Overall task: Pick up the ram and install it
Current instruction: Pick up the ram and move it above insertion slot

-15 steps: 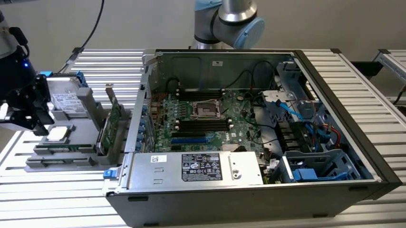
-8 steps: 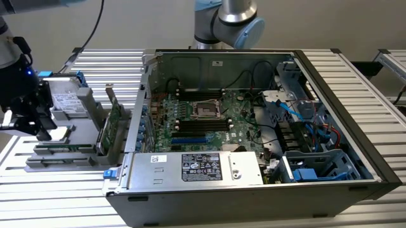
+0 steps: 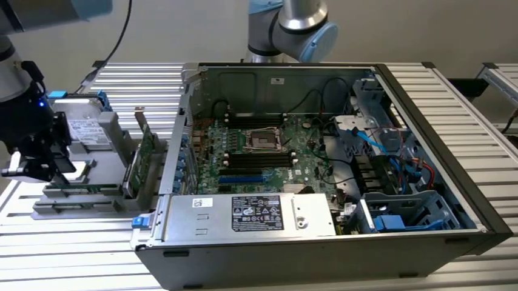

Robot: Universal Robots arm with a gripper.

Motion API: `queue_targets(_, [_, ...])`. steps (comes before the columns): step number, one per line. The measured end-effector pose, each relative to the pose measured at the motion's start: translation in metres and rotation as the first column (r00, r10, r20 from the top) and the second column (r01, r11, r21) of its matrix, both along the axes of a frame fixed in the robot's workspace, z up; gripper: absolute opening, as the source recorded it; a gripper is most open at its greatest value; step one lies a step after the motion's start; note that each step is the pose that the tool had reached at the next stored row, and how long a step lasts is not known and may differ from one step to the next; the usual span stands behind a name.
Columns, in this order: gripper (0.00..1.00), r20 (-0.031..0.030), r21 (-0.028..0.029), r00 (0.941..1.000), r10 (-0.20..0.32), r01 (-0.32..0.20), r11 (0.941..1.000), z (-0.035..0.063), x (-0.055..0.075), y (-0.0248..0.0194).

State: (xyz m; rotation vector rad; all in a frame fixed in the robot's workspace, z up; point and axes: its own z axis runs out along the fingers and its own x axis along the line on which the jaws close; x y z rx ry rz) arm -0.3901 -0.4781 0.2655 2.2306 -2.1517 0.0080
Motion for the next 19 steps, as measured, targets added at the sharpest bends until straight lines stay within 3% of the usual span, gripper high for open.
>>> queue_targets(14, [0.36, 0.0206, 0.0076, 0.9998, 0.000, 0.000, 1.0000, -0.0239, 0.000, -0.0098])
queue_targets(19, [0.36, 0.0256, 0.0156, 0.9997, 0.000, 0.000, 0.9999, -0.0320, 0.000, -0.0117])
